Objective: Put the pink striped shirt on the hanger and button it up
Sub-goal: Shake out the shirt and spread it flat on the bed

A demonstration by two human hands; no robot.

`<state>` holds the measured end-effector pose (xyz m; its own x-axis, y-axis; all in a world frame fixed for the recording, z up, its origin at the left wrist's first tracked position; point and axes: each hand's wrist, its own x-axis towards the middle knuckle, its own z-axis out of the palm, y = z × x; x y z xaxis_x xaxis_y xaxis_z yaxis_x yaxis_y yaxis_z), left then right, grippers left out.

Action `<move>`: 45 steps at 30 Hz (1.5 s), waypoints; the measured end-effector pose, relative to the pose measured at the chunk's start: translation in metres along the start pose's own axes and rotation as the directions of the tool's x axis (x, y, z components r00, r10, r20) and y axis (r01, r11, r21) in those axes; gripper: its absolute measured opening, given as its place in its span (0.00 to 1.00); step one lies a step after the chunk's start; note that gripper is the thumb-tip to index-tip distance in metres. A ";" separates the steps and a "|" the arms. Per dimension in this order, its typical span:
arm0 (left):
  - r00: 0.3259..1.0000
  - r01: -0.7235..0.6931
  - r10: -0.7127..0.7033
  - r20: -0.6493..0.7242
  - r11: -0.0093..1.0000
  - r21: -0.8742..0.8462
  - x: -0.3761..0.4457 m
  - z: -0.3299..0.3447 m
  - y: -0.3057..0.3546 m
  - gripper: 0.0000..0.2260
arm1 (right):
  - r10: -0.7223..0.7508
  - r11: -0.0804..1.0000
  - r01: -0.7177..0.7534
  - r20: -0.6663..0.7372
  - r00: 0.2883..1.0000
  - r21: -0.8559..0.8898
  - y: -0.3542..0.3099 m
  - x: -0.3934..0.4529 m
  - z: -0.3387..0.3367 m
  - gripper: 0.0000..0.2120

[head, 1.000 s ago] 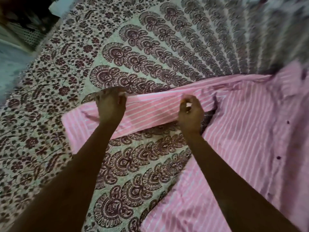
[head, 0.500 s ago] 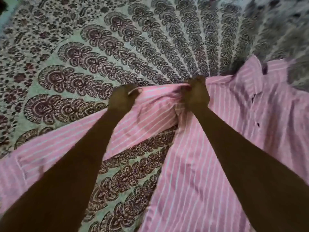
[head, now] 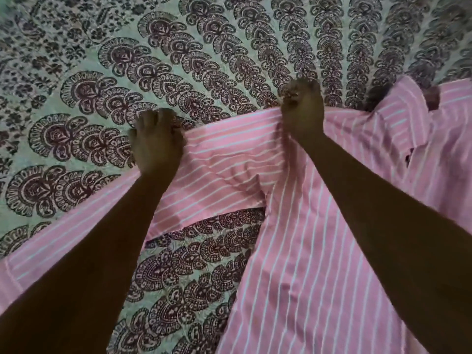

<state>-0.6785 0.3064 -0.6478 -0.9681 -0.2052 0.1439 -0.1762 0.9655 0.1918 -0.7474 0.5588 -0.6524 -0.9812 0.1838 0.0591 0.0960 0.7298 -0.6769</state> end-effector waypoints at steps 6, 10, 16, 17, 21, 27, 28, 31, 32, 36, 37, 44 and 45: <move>0.860 -0.454 0.459 0.225 0.888 -0.077 -0.067 0.009 -0.002 0.25 | -0.229 0.942 0.247 0.104 0.968 -0.228 0.034 -0.083 -0.015 0.22; 0.877 -0.388 0.374 0.300 0.922 -0.015 -0.086 0.004 -0.012 0.27 | -0.148 0.875 0.194 0.137 0.979 -0.443 0.062 -0.142 -0.044 0.26; 0.885 -0.385 0.404 0.232 0.914 -0.125 -0.077 -0.021 0.038 0.30 | 0.016 0.888 0.042 0.122 0.992 -0.458 0.092 -0.157 -0.106 0.30; 0.877 -0.410 0.443 0.183 0.891 -0.192 -0.076 -0.023 0.055 0.29 | 0.034 0.900 0.012 0.098 0.995 -0.437 0.096 -0.156 -0.117 0.31; 0.849 -0.471 0.518 0.103 0.831 -0.296 -0.075 -0.014 0.138 0.24 | 0.037 0.943 -0.042 -0.020 0.999 -0.330 0.119 -0.145 -0.160 0.29; 0.912 -0.343 0.387 0.136 0.901 -0.265 -0.045 0.011 0.231 0.16 | 0.121 0.993 -0.122 -0.032 0.992 -0.005 0.133 -0.090 -0.176 0.20; 0.928 -0.294 0.341 0.154 0.919 -0.261 -0.037 0.014 0.238 0.15 | 0.186 0.982 -0.185 -0.010 0.982 0.046 0.129 -0.074 -0.174 0.19; 0.910 -0.302 0.343 0.231 0.933 -0.197 -0.010 0.024 0.249 0.17 | 0.345 0.901 -0.348 0.057 0.937 0.260 0.122 -0.024 -0.161 0.18; 0.891 -0.325 0.355 0.283 0.934 -0.148 -0.002 0.027 0.248 0.18 | 0.370 0.875 -0.374 0.072 0.926 0.307 0.119 -0.013 -0.158 0.18; 0.891 -0.323 0.351 0.289 0.936 -0.140 0.018 0.040 0.240 0.16 | 0.377 0.883 -0.386 0.088 0.922 0.265 0.123 0.018 -0.143 0.12; 0.894 -0.318 0.363 0.262 0.927 -0.201 0.022 0.043 0.239 0.14 | 0.388 0.879 -0.384 0.046 0.921 0.281 0.128 0.025 -0.142 0.13; 0.886 -0.235 0.357 0.296 0.895 -0.379 0.050 0.045 0.240 0.09 | 0.342 0.895 -0.313 -0.038 0.939 0.318 0.134 0.036 -0.134 0.14; 0.903 -0.227 0.332 0.272 0.907 -0.354 0.049 0.045 0.243 0.09 | 0.295 0.928 -0.286 -0.003 0.955 0.237 0.133 0.029 -0.130 0.26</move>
<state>-0.7770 0.5379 -0.6378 -0.9814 0.1788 -0.0705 0.1228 0.8656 0.4854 -0.7415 0.7464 -0.6451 -0.9086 0.3932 -0.1410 0.3300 0.4687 -0.8194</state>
